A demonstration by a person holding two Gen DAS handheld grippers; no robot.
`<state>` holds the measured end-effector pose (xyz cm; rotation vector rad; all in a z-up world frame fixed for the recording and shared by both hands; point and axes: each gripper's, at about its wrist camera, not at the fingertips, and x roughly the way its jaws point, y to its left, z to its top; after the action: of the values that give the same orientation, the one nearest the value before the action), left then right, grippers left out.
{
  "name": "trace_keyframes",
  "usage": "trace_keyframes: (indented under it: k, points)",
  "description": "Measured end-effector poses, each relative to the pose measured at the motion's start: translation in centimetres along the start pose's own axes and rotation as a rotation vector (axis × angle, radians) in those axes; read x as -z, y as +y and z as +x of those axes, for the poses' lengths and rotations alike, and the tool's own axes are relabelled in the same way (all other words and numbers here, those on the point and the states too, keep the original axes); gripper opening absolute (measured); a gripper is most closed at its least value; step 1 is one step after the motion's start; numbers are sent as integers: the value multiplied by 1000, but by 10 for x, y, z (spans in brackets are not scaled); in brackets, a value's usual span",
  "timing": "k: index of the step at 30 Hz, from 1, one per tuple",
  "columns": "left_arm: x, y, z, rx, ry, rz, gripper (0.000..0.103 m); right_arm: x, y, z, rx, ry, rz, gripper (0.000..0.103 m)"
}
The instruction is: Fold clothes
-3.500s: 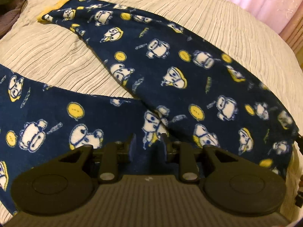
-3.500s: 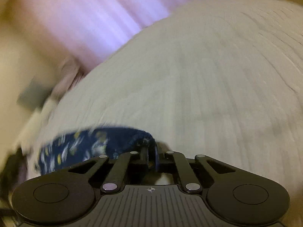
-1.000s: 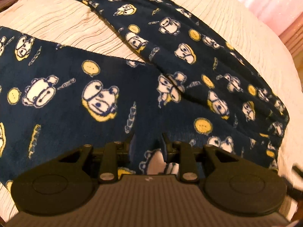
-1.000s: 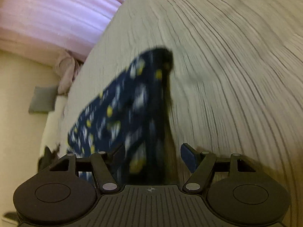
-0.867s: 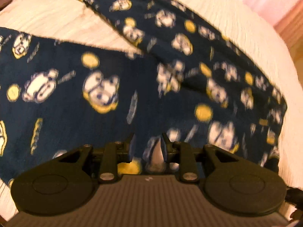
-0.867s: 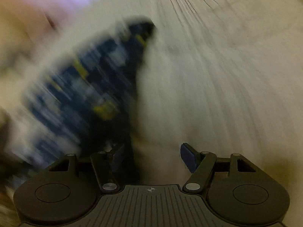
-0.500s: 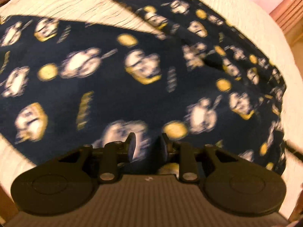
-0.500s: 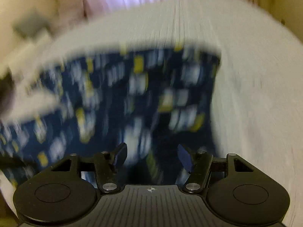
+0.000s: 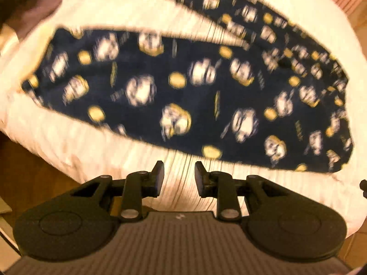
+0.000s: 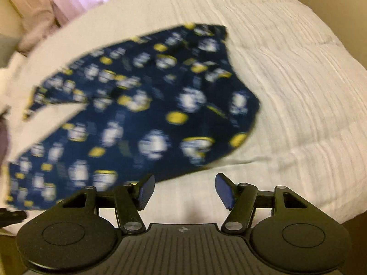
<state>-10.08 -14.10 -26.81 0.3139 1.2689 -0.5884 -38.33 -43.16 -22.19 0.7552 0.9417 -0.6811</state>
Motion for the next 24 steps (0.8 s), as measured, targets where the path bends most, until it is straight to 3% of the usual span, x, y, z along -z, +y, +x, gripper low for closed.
trace_keyframes:
  k: [6, 11, 24]
  points:
    - [-5, -16, -75, 21, -161, 27, 34, 6, 49, -42, -50, -8, -73, 62]
    - [19, -32, -108, 26, -188, 43, 34, 20, 73, -64, -70, -17, -150, 62]
    - [104, -66, -145, -15, -203, 72, 34, 85, 31, -111, -46, -10, -197, 62]
